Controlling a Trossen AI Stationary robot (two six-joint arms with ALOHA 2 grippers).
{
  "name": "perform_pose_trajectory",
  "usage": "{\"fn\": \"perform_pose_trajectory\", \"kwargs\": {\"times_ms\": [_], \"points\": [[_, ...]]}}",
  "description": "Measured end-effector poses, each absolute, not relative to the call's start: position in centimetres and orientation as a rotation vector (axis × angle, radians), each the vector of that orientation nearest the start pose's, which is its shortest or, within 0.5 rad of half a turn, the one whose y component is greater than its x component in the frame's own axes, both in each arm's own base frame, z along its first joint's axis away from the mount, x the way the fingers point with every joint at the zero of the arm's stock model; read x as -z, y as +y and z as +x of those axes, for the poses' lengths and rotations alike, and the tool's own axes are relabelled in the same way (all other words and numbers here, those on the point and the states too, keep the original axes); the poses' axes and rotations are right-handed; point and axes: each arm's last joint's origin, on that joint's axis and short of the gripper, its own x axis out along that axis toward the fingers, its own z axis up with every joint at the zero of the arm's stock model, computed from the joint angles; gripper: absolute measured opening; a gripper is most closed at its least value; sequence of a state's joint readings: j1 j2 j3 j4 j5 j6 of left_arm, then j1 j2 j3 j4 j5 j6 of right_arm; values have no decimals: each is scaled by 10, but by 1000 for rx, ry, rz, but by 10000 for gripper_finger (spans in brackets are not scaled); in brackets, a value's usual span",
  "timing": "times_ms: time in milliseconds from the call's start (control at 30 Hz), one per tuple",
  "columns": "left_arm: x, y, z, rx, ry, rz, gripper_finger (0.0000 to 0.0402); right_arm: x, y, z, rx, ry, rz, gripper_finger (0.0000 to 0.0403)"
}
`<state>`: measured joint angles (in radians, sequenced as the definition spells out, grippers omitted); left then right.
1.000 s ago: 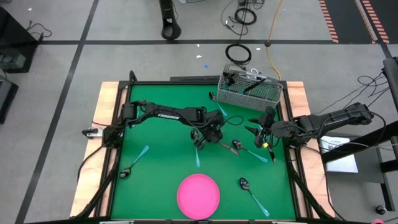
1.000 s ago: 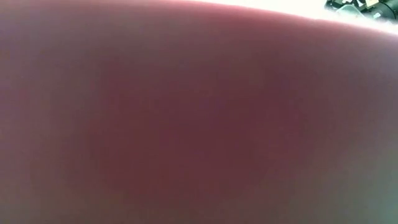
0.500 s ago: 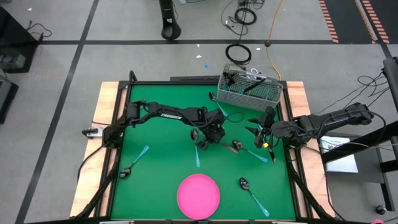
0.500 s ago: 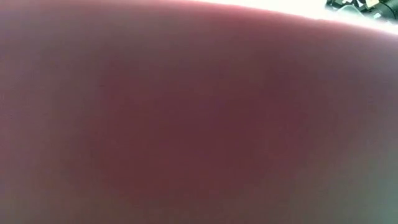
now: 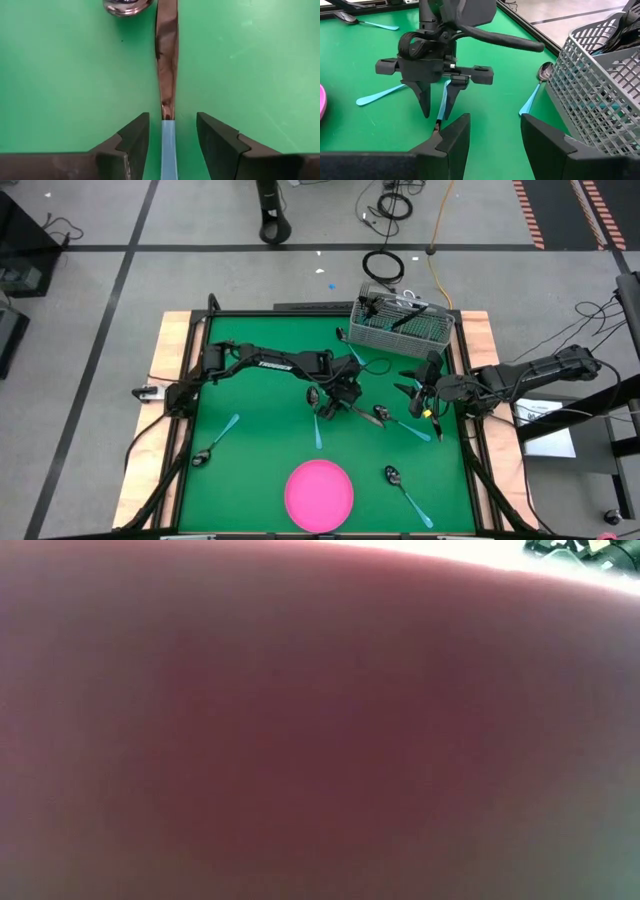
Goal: Sort silverware
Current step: Put the blue knife into the utensil holder
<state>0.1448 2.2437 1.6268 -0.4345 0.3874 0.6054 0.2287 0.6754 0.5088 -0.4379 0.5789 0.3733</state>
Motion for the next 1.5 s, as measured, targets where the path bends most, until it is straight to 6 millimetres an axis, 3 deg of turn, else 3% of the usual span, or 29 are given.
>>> {"fn": "perform_pose_trajectory", "kwargs": {"times_ms": [167,533,967,1500], "points": [[-126,60,462,502,940,227,167,-235,17,141,436,486,121,164],[-126,57,461,459,984,282,165,-234,17,141,434,490,106,164],[-125,58,460,455,996,271,68,-234,17,141,433,489,106,164],[-124,58,460,454,1000,271,60,-235,17,142,432,482,110,164]]}}
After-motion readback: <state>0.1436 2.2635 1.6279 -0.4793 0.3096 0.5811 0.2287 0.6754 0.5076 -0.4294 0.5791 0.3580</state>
